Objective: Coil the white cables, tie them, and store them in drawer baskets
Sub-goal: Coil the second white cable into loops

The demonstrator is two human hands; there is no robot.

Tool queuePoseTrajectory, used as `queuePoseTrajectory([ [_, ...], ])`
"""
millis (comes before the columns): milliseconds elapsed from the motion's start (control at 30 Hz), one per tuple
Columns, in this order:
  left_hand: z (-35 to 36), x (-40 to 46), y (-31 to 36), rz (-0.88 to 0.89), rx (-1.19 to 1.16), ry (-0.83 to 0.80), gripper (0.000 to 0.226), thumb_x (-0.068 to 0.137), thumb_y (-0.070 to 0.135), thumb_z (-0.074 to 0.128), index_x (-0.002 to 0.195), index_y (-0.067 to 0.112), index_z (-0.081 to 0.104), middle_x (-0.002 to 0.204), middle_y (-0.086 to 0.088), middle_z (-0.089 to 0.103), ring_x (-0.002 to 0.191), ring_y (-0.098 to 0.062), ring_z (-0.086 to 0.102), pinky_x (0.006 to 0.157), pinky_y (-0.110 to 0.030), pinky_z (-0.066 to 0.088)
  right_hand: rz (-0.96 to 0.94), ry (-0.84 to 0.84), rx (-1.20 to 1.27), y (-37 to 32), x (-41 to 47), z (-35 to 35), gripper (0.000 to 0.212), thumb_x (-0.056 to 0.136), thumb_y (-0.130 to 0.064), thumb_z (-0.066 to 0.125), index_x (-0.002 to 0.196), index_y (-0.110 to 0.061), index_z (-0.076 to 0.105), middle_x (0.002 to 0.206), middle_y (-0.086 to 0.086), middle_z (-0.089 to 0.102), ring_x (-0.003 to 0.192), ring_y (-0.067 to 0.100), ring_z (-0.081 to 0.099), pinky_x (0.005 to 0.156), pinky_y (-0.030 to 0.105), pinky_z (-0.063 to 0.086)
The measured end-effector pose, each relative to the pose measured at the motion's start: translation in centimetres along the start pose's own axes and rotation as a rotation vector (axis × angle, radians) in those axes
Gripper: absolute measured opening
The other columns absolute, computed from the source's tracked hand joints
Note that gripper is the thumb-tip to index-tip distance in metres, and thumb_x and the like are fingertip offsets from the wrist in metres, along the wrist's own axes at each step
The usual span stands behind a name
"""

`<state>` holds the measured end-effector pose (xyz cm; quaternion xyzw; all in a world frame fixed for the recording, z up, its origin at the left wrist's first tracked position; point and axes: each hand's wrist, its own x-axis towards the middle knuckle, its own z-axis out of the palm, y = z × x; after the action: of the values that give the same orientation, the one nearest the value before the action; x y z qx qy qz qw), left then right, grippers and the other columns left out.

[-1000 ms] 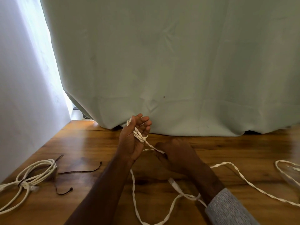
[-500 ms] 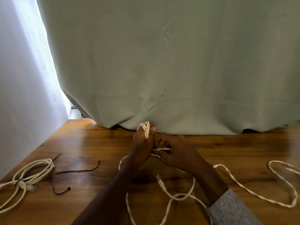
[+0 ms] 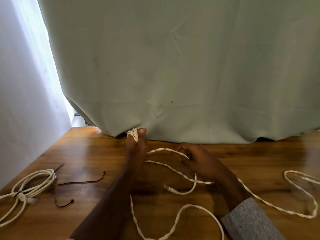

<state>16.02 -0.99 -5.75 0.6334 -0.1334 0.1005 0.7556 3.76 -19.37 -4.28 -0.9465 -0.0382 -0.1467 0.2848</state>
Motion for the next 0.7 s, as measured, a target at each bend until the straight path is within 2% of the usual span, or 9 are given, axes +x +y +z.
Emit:
queuePoseTrajectory([
  [100, 0.1, -0.3, -0.6, 0.02, 0.101, -0.142, 0.031, 0.105, 0.022, 0.046, 0.101, -0.006, 0.058, 0.058, -0.002, 0.046, 0.044, -0.008, 0.044, 0.04, -0.024, 0.038, -0.048, 0.125, 0.066, -0.1, 0.2, 0.2, 0.015, 0.102, -0.026, 0.054, 0.098, -0.034, 0.067, 0.073, -0.01, 0.067, 0.071, 0.006, 0.065, 0.067, 0.029, 0.054],
  [167, 0.3, -0.6, -0.8, 0.054, 0.179, -0.243, 0.031, 0.106, 0.021, 0.045, 0.088, 0.001, 0.06, 0.058, -0.003, 0.049, 0.047, -0.007, 0.046, 0.045, -0.024, 0.039, -0.097, 0.218, 0.116, -0.5, 0.4, 0.2, 0.016, 0.102, -0.025, 0.055, 0.1, -0.029, 0.071, 0.07, -0.011, 0.066, 0.07, 0.009, 0.066, 0.067, 0.022, 0.05],
  [233, 0.6, -0.7, -0.9, 0.071, 0.258, -0.308, 0.035, 0.105, 0.024, 0.046, 0.078, 0.004, 0.056, 0.062, -0.008, 0.053, 0.053, -0.01, 0.05, 0.047, -0.022, 0.04, -0.114, 0.279, 0.157, -0.8, 0.5, 0.1, 0.016, 0.102, -0.024, 0.057, 0.103, -0.025, 0.073, 0.072, -0.013, 0.068, 0.071, 0.01, 0.067, 0.071, 0.022, 0.05],
  [333, 0.9, -0.8, -1.0, 0.09, 0.338, -0.367, 0.038, 0.104, 0.028, 0.048, 0.08, 0.0, 0.057, 0.072, -0.017, 0.059, 0.061, -0.014, 0.055, 0.052, -0.023, 0.043, -0.12, 0.359, 0.129, -0.9, 0.6, 0.3, 0.018, 0.101, -0.031, 0.058, 0.106, -0.024, 0.074, 0.091, -0.016, 0.073, 0.084, 0.007, 0.069, 0.08, 0.03, 0.055],
  [433, 1.0, -1.2, -0.8, 0.204, 0.379, -0.41, 0.034, 0.104, 0.025, 0.05, 0.077, 0.005, 0.057, 0.07, -0.01, 0.057, 0.065, -0.018, 0.057, 0.059, -0.031, 0.045, -0.067, 0.449, 0.022, -0.5, 0.6, 0.3, 0.022, 0.097, -0.044, 0.06, 0.104, -0.027, 0.073, 0.091, -0.014, 0.073, 0.081, 0.005, 0.068, 0.071, 0.029, 0.058],
  [500, 1.1, -1.4, -0.4, 0.229, 0.348, -0.377, 0.034, 0.103, 0.023, 0.052, 0.075, 0.004, 0.056, 0.069, -0.011, 0.057, 0.064, -0.02, 0.056, 0.059, -0.032, 0.043, 0.005, 0.471, -0.051, -0.1, 0.5, 0.2, 0.03, 0.094, -0.054, 0.059, 0.101, -0.029, 0.072, 0.087, -0.015, 0.072, 0.076, 0.004, 0.066, 0.065, 0.025, 0.055],
  [567, 1.1, -1.2, -0.2, 0.209, 0.293, -0.267, 0.035, 0.102, 0.021, 0.053, 0.071, 0.006, 0.054, 0.064, -0.006, 0.053, 0.058, -0.011, 0.05, 0.055, -0.027, 0.04, 0.044, 0.431, -0.036, 0.3, 0.4, 0.1, 0.035, 0.092, -0.06, 0.057, 0.098, -0.03, 0.073, 0.083, -0.016, 0.071, 0.075, 0.002, 0.065, 0.063, 0.022, 0.052],
  [633, 0.9, -0.7, 0.0, 0.183, 0.261, -0.129, 0.033, 0.103, 0.02, 0.05, 0.073, 0.007, 0.055, 0.064, -0.001, 0.051, 0.056, -0.004, 0.046, 0.054, -0.019, 0.037, 0.069, 0.354, 0.049, 0.5, 0.3, 0.0, 0.028, 0.093, -0.054, 0.06, 0.093, -0.03, 0.074, 0.076, -0.017, 0.069, 0.072, 0.001, 0.064, 0.061, 0.019, 0.046],
  [700, 0.5, -0.2, 0.0, 0.145, 0.208, 0.008, 0.025, 0.104, 0.02, 0.05, 0.083, 0.01, 0.059, 0.074, 0.001, 0.057, 0.065, -0.002, 0.052, 0.06, -0.014, 0.041, 0.086, 0.268, 0.075, 0.6, 0.2, 0.1, 0.02, 0.095, -0.046, 0.063, 0.087, -0.03, 0.073, 0.07, -0.014, 0.066, 0.068, 0.003, 0.062, 0.059, 0.021, 0.045],
])
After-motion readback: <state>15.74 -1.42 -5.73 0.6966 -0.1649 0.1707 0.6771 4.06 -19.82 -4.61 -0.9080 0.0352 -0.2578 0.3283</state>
